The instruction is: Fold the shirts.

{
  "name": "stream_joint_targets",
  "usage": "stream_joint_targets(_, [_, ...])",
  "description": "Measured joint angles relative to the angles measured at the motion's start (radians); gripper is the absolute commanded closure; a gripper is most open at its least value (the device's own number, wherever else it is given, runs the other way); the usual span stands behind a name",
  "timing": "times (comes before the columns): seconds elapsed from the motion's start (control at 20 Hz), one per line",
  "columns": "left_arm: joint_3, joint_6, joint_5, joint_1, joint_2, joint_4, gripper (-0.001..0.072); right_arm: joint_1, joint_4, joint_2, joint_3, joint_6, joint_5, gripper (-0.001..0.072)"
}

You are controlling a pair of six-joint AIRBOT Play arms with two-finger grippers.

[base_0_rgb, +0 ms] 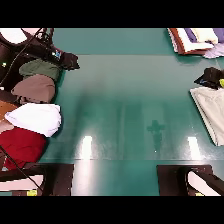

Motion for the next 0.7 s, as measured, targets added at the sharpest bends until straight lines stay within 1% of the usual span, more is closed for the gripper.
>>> stream_joint_targets(0.7, [0.000, 0.000, 0.009, 0.000, 0.000, 0.000, 0.0677, 0.000, 0.000, 0.000, 0.000, 0.000, -0.001, 0.0692])
